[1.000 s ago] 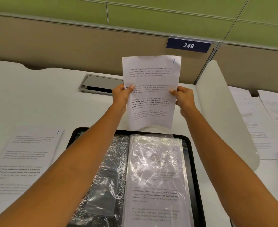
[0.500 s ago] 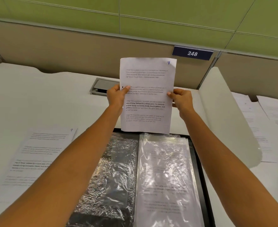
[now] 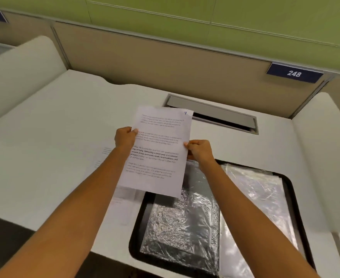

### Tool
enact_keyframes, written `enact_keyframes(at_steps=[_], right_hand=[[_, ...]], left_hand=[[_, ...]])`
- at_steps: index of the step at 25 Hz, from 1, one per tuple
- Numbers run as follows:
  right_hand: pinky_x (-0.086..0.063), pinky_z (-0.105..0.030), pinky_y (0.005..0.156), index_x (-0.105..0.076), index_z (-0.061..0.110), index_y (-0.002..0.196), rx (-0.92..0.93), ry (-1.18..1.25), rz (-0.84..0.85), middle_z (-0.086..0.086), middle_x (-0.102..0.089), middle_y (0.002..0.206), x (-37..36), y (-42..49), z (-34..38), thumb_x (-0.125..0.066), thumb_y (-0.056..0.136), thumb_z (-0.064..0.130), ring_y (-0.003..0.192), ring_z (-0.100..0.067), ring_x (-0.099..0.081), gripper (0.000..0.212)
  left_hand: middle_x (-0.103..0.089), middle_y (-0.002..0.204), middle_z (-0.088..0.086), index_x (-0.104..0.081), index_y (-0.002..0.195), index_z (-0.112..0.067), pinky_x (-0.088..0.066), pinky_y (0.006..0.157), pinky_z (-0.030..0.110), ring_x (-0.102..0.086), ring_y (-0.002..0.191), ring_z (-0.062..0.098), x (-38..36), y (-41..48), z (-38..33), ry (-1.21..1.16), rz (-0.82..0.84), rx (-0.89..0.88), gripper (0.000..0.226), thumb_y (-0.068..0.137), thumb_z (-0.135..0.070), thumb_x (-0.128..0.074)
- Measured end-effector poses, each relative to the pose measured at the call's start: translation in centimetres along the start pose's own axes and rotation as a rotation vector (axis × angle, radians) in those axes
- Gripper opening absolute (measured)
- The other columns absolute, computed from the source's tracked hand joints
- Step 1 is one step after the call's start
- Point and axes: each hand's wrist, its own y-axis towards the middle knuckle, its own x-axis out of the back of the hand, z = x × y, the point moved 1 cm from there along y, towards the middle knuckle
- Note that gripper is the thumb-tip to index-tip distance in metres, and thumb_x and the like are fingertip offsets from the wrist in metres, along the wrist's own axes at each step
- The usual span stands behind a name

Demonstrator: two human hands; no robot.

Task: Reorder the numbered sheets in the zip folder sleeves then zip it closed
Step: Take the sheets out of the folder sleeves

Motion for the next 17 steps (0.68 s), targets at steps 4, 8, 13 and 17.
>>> enact_keyframes(at_steps=[4,8,13,17], right_hand=[[-0.061,-0.041,0.07,-0.066,-0.008,0.102,-0.071,-0.046,0.074,-0.017,-0.071,0.1,-6.9,-2.0,-2.0,-0.068,0.087,0.005,0.083,-0.029,-0.07,0.02],[-0.059,-0.034,0.058,-0.063,-0.002,0.081,-0.135,-0.076,0.09,-0.016,-0.066,0.091,-11.8,-3.0,-3.9,-0.066,0.088,-0.001,0.079,-0.029,-0.066,0.007],[-0.06,-0.049,0.069,-0.066,-0.004,0.072,-0.17,-0.217,0.035,-0.021,-0.071,0.087,-15.4,-2.7,-6.7,-0.074,0.081,0.005,0.076,-0.036,-0.071,0.015],[-0.061,-0.045,0.066,-0.068,-0.001,0.075,-0.166,-0.35,-0.014,-0.014,-0.071,0.082,-16.6,-2.9,-7.7,-0.077,0.079,0.012,0.067,-0.031,-0.072,0.016]], left_hand=[[-0.07,0.086,0.013,-0.071,0.087,-0.003,-0.052,0.081,0.035,-0.064,0.083,0.03,6.8,1.0,3.8,0.127,-0.055,0.053,0.02,0.086,-0.023,-0.07],[-0.069,0.088,0.007,-0.072,0.093,-0.008,-0.052,0.08,0.035,-0.066,0.088,0.029,11.4,1.1,6.6,0.269,-0.033,0.048,0.02,0.085,-0.026,-0.072],[-0.07,0.104,0.014,-0.07,0.108,-0.004,-0.047,0.08,0.033,-0.064,0.097,0.032,13.4,2.0,8.6,0.411,-0.009,0.06,0.028,0.087,-0.024,-0.07],[-0.07,0.109,0.015,-0.068,0.112,-0.006,-0.049,0.079,0.033,-0.065,0.098,0.032,13.6,2.6,9.6,0.497,0.037,0.037,0.027,0.089,-0.02,-0.067]])
